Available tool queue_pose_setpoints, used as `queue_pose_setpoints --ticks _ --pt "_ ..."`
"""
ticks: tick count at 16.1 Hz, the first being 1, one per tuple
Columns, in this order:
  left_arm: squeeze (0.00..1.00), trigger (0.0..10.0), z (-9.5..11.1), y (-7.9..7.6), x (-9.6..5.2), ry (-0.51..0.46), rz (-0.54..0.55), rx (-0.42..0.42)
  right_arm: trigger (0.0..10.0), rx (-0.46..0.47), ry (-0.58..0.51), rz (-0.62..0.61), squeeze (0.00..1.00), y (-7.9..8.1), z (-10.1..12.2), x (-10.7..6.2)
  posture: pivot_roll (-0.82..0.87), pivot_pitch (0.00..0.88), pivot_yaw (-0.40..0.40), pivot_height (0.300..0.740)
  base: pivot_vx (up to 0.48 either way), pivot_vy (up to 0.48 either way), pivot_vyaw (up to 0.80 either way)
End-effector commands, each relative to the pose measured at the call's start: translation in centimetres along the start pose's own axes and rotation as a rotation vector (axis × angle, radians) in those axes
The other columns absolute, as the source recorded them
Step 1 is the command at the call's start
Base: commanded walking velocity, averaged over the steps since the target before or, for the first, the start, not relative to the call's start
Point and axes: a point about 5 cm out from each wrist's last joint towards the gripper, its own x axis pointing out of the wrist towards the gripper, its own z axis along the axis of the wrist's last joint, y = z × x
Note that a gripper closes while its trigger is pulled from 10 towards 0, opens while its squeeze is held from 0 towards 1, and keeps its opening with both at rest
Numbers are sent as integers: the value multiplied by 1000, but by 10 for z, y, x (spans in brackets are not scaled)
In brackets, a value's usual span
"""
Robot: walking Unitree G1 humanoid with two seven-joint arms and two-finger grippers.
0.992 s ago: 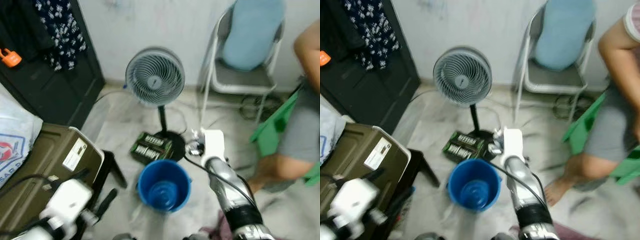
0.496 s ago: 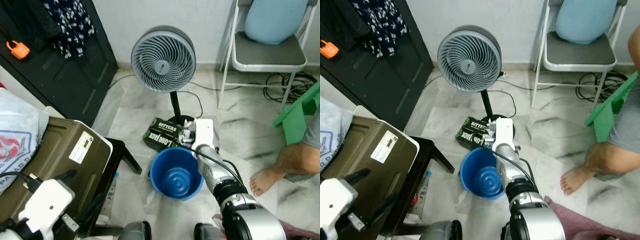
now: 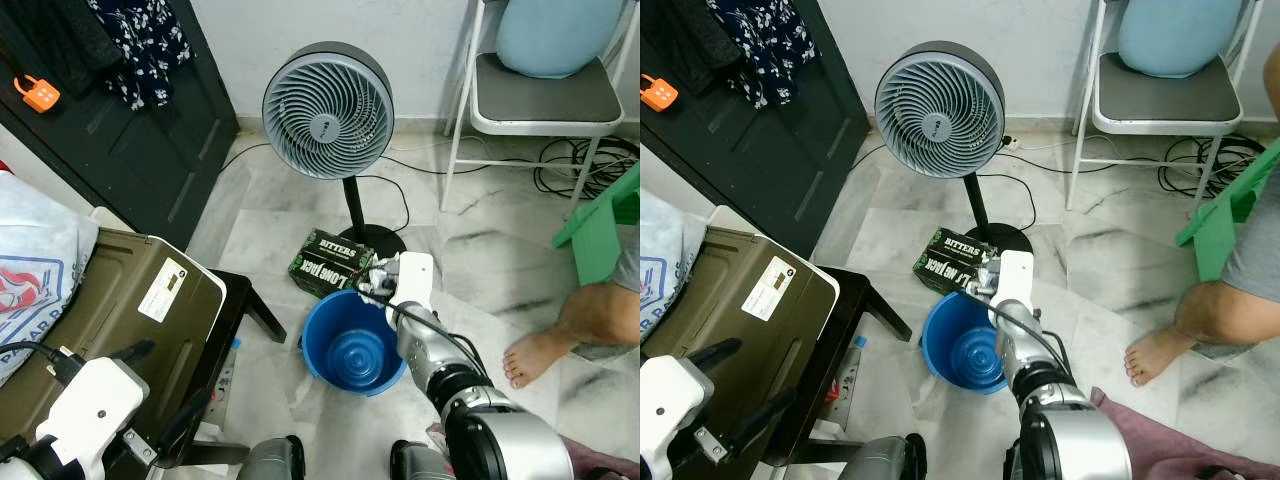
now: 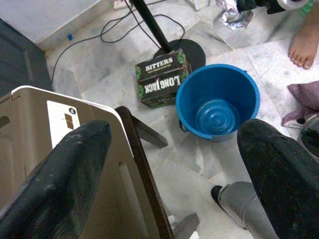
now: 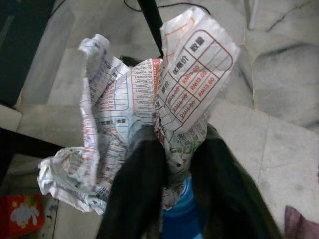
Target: Clean up the room
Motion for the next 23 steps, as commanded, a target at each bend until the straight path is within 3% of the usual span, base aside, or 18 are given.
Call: queue_pose_setpoints --ticks 1,5,10,13,15,16,18,21,23 --pt "0 10000 0 1 -1 17 2 4 10000 16 -1 27 1000 8 1 0 292 253 183 740 0 0 0" --pt "0 10000 0 2 0 14 2 3 10000 36 -50 57 1000 14 14 2 294 250 187 740 0 0 0" --pt "0 10000 1 2 0 18 2 10 10000 44 -152 56 1000 5 39 5 300 251 197 740 0 0 0" --pt "0 10000 2 2 4 8 3 10 10000 33 -248 135 1000 14 50 0 285 243 196 740 0 0 0" --pt "0 10000 3 2 8 -3 4 10 10000 51 -248 164 1000 19 47 -2 280 231 188 740 0 0 0" --pt "0 10000 4 5 14 -27 25 10 10000 91 -252 222 1000 29 42 -10 267 216 177 740 0 0 0" --pt "0 10000 5 5 23 -50 39 5 10000 97 -256 260 1000 33 40 -16 232 183 149 740 0 0 0" --pt "0 10000 9 6 48 -134 95 -39 10000 93 -219 364 1000 36 34 -43 161 118 98 740 0 0 0" --pt "0 10000 17 9 72 -215 148 -89 10000 -4 -163 459 1000 30 28 -64 92 48 49 740 0 0 0"
